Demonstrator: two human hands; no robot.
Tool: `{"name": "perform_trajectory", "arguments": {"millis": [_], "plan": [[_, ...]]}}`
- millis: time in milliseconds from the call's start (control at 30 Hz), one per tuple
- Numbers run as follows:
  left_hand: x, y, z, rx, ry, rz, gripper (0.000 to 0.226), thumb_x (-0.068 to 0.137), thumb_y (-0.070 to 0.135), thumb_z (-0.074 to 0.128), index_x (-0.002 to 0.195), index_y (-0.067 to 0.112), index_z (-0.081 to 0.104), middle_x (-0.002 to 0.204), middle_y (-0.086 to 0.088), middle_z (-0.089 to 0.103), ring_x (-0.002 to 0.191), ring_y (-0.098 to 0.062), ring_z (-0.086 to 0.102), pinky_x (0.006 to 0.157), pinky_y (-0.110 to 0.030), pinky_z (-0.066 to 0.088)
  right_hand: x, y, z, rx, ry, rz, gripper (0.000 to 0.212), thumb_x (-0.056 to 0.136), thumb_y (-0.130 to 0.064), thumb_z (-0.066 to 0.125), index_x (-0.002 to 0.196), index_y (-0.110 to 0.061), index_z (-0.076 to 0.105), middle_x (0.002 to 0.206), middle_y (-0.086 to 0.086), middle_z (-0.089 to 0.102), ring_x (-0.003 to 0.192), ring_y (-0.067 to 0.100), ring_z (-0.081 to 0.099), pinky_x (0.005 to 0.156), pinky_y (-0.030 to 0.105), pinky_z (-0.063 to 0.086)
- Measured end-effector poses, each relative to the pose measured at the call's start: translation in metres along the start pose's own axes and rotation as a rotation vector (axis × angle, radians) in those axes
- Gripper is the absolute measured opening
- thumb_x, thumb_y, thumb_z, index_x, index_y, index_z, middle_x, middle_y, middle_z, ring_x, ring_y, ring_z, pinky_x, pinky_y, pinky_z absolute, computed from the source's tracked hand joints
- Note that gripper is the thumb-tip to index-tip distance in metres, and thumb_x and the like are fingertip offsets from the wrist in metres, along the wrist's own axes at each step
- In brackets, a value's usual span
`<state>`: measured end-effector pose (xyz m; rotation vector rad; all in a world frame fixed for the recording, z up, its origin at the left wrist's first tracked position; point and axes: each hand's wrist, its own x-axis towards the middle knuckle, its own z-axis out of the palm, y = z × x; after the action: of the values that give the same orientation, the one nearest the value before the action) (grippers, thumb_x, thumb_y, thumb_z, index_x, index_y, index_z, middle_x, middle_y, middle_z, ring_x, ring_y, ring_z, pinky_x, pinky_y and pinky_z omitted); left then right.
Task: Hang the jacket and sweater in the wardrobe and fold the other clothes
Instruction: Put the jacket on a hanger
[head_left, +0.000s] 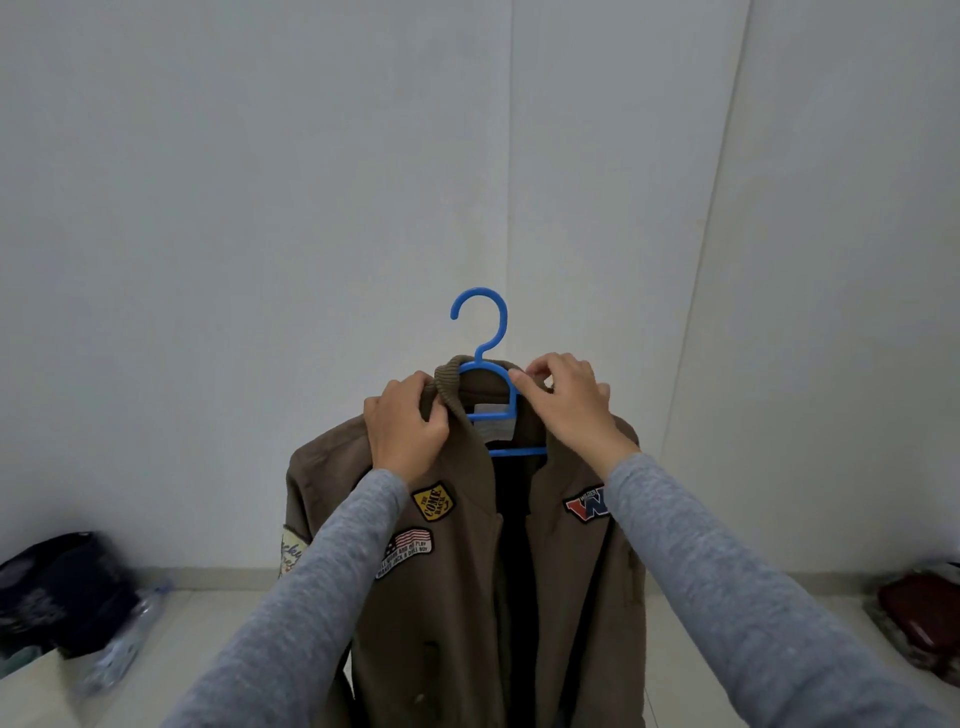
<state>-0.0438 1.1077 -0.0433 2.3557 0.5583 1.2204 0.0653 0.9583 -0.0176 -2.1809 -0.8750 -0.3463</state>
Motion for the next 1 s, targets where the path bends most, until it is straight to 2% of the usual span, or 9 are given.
{"name": "perform_trajectory", "arguments": {"millis": [100, 233, 300, 367, 467, 567, 700, 867, 1000], "plan": [[-0.001, -0.002, -0.002, -0.047, -0.022, 0.020, 0.018, 0.079, 0.034, 0.039, 0.082, 0.020, 0.050, 0.069, 0.010, 0.046, 0.073, -0.015, 0.043, 0.074, -0.030, 0.023, 0.007, -0.006, -0.011, 0.104, -0.271, 0.127, 0.040, 0.092, -0.055, 0.045, 0.091, -0.021, 0.065, 0.094, -0.001, 0.066, 0.097, 0.020, 0.056, 0.095, 0.040, 0.035], [-0.003, -0.005, -0.006, -0.087, -0.050, 0.094, 0.014, 0.080, 0.033, 0.041, 0.083, 0.023, 0.050, 0.069, 0.014, 0.045, 0.072, -0.012, 0.041, 0.070, -0.027, 0.018, 0.006, -0.010, -0.036, 0.461, -0.430, 0.229, 0.020, 0.089, -0.029, 0.063, 0.095, -0.012, 0.071, 0.095, 0.007, 0.071, 0.095, 0.024, 0.064, 0.092, 0.038, 0.049], [-0.002, -0.004, -0.007, -0.092, -0.064, 0.117, 0.013, 0.082, 0.033, 0.042, 0.083, 0.023, 0.051, 0.070, 0.013, 0.047, 0.073, -0.011, 0.042, 0.070, -0.026, 0.018, 0.007, -0.011, -0.036, 0.499, -0.337, 0.189, 0.013, 0.088, -0.019, 0.063, 0.095, -0.013, 0.072, 0.092, 0.002, 0.070, 0.091, 0.018, 0.064, 0.083, 0.027, 0.051], [0.001, -0.002, -0.005, -0.075, -0.078, 0.120, 0.009, 0.087, 0.028, 0.046, 0.085, 0.022, 0.052, 0.075, 0.008, 0.052, 0.076, -0.012, 0.043, 0.072, -0.027, 0.018, 0.006, -0.017, -0.029, 0.444, -0.096, 0.096, 0.015, 0.088, -0.009, 0.062, 0.098, -0.013, 0.072, 0.090, -0.003, 0.063, 0.082, 0.007, 0.058, 0.069, 0.010, 0.046], [0.003, 0.004, 0.000, -0.028, -0.061, 0.097, 0.005, 0.089, 0.016, 0.052, 0.087, 0.021, 0.054, 0.079, 0.006, 0.054, 0.078, -0.013, 0.043, 0.074, -0.028, 0.020, 0.003, -0.022, -0.015, 0.258, 0.138, -0.118, 0.021, 0.083, 0.000, 0.060, 0.097, -0.009, 0.072, 0.088, -0.001, 0.053, 0.070, 0.005, 0.048, 0.061, 0.010, 0.039], [0.001, 0.008, 0.000, 0.001, -0.025, 0.070, 0.006, 0.088, 0.015, 0.053, 0.086, 0.021, 0.054, 0.078, 0.007, 0.052, 0.077, -0.012, 0.041, 0.072, -0.026, 0.017, -0.007, -0.016, -0.010, 0.131, 0.083, -0.262, 0.025, 0.079, -0.005, 0.061, 0.103, -0.011, 0.068, 0.086, 0.000, 0.055, 0.067, 0.011, 0.050, 0.062, 0.024, 0.046], [-0.001, 0.002, -0.002, -0.007, -0.033, 0.074, 0.005, 0.089, 0.017, 0.053, 0.087, 0.022, 0.053, 0.077, 0.008, 0.051, 0.077, -0.012, 0.041, 0.071, -0.026, 0.016, -0.009, -0.007, -0.019, 0.096, 0.050, -0.360, 0.015, 0.081, -0.014, 0.061, 0.090, -0.022, 0.071, 0.083, -0.016, 0.054, 0.074, 0.009, 0.055, 0.063, 0.021, 0.047], [-0.003, -0.001, -0.002, -0.055, -0.056, 0.128, 0.006, 0.089, 0.016, 0.054, 0.090, 0.021, 0.057, 0.076, 0.014, 0.049, 0.077, -0.009, 0.042, 0.072, -0.025, 0.016, 0.005, -0.029, -0.028, 0.520, 0.228, -0.176, 0.008, 0.089, -0.022, 0.063, 0.094, -0.018, 0.058, 0.095, -0.005, 0.060, 0.082, 0.005, 0.056, 0.069, 0.015, 0.048], [-0.003, -0.004, -0.001, -0.069, -0.072, 0.153, 0.011, 0.089, 0.013, 0.055, 0.097, 0.020, 0.060, 0.075, 0.021, 0.045, 0.079, -0.008, 0.042, 0.072, -0.025, 0.016, 0.020, -0.053, -0.035, 0.691, -0.040, -0.114, 0.013, 0.093, -0.028, 0.059, 0.098, -0.016, 0.057, 0.087, 0.000, 0.065, 0.079, 0.011, 0.064, 0.074, 0.021, 0.053]]}}
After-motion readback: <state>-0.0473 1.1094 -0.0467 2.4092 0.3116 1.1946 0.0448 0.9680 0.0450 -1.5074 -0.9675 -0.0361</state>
